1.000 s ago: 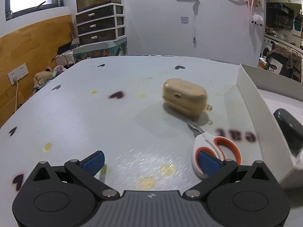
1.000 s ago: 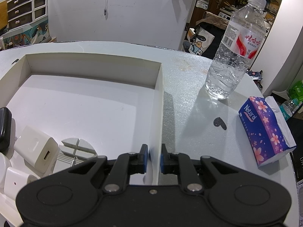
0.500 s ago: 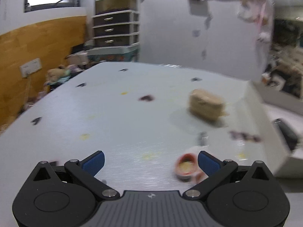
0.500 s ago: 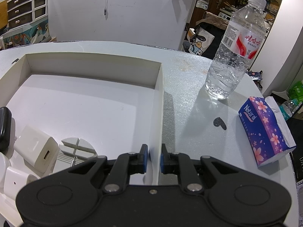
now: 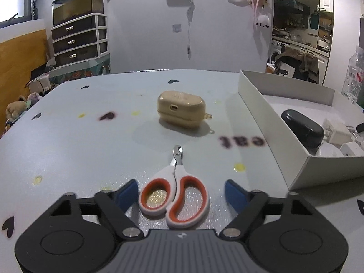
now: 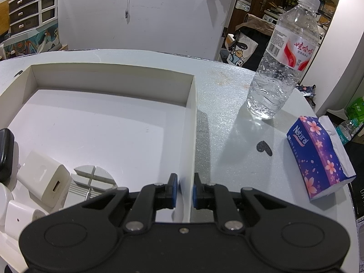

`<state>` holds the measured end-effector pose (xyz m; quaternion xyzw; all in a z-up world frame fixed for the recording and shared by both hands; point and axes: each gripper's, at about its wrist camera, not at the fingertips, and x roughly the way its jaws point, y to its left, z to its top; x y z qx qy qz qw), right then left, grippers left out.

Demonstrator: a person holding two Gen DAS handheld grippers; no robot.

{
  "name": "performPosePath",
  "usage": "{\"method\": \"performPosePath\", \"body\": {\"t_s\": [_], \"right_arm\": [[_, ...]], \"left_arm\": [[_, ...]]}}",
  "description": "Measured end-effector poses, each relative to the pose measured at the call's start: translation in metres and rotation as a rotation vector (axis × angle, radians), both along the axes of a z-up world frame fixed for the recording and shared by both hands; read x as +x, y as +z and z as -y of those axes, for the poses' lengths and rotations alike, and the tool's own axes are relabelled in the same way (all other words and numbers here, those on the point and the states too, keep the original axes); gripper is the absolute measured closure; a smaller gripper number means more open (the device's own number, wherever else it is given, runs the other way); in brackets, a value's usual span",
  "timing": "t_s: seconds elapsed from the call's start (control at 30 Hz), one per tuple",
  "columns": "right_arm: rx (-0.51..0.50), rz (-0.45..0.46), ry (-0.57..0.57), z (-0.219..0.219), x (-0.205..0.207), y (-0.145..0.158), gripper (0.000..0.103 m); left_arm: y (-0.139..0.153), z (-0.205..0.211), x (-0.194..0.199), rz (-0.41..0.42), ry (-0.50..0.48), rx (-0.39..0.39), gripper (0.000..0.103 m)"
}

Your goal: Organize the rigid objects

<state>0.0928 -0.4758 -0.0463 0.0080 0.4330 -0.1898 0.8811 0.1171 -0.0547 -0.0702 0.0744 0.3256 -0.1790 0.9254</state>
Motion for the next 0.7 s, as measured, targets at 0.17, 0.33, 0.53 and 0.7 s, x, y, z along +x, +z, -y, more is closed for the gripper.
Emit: {"method": "performPosePath", "body": {"t_s": [0.17,0.33,0.53,0.7], "right_arm": [[0.0,0.0,0.0,0.0,0.0,0.0,0.089],[-0.001,0.0,0.0,0.0,0.0,0.0,0.089],[-0.001,0.0,0.0,0.0,0.0,0.0,0.089],[-0.001,0.0,0.0,0.0,0.0,0.0,0.089]], "left_arm": [[0.001,-0.003,-0.003,0.01,0.002,-0.013,0.038],[0.002,-0.004,-0.003,0.02,0.036,-0.05,0.039],[0.027,0.003,-0.001,0.096,0.059,-0.119,0.039],[0.056,0.04,0.0,0.17,-0.03,-0.137,0.039]]}}
